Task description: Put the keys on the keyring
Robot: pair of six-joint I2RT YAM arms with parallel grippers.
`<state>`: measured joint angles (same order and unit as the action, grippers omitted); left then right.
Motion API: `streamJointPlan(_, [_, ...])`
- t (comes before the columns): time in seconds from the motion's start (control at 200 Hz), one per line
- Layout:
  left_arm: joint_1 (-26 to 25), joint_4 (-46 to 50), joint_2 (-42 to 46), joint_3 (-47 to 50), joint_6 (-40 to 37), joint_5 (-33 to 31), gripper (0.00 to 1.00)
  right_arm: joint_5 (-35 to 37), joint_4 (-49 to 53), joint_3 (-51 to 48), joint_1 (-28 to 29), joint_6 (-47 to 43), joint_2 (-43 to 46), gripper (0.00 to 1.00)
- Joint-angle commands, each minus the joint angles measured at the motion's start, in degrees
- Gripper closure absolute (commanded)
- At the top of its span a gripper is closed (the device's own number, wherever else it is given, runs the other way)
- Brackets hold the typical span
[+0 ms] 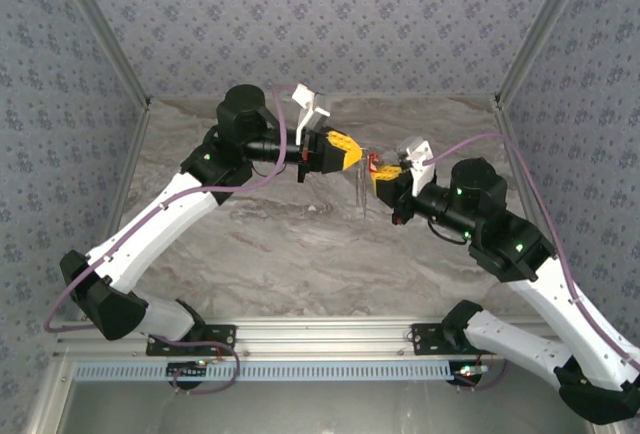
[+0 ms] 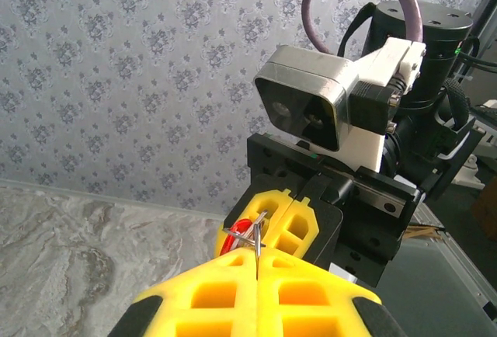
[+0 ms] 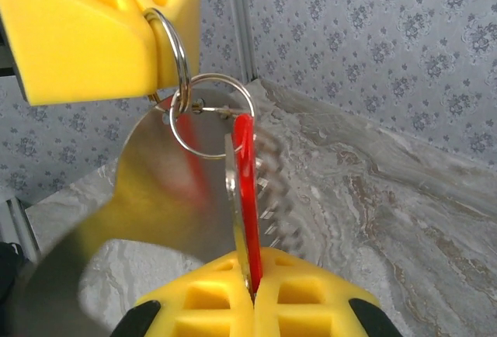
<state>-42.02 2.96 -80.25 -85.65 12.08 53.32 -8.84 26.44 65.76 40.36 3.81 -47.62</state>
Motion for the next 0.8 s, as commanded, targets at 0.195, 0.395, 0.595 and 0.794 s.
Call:
streamJointPlan(0.195, [-0.3,-1.6,1.5,0.1,-0.4,0.7,1.00,-0.7,0.8,8.0,-0.4,-1.5,-2.6,1.00])
streamJointPlan(0.395, [-0.2,-1.8,1.4,0.1,-0.3,0.7,1.00,-0.7,1.0,8.7,-0.5,-1.7,-3.2,1.00])
streamJointPlan(0.595, [-0.2,-1.4,1.5,0.3,-0.1,0.0,0.99,0.0,1.4,8.4,-1.2,-1.7,-3.7,1.00])
streamJointPlan(0.794, [0.2,-1.8,3.7,3.3,-0.2,-4.0,0.52,-0.1,3.8,8.9,-3.5,-1.4,-5.8,1.00])
